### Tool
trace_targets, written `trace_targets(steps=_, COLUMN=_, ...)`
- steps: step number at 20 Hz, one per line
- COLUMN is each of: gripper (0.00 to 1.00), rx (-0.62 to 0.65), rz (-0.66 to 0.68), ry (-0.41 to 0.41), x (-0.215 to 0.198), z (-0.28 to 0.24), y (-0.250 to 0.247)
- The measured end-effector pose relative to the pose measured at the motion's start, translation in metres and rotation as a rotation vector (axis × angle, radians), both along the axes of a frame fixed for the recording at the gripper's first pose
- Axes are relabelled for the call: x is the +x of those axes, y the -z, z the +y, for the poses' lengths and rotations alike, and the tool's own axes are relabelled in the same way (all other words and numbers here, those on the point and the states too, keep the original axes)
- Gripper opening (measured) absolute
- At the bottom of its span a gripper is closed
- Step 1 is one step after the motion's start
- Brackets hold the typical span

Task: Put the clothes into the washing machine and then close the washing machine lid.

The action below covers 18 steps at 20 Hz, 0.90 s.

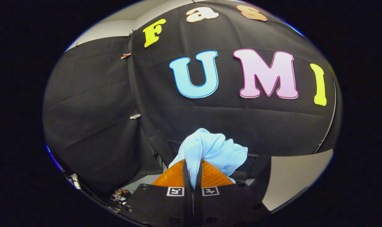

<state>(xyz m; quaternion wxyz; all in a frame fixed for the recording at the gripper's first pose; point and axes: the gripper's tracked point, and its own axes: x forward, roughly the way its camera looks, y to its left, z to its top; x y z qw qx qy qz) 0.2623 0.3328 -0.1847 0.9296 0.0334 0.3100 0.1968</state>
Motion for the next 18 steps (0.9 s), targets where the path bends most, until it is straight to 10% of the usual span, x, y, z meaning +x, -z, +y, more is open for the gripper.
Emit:
trace_targets(steps=9, gripper=0.17, rx=-0.064, rz=0.134, ry=0.029, x=0.012, z=0.015, y=0.101)
trace_targets(steps=14, gripper=0.99, rx=-0.072, rz=0.129, ry=0.053, x=0.018, z=0.014, y=0.106)
trace_targets(steps=18, gripper=0.99, rx=-0.08, rz=0.113, ry=0.071, x=0.025, z=0.012, y=0.103)
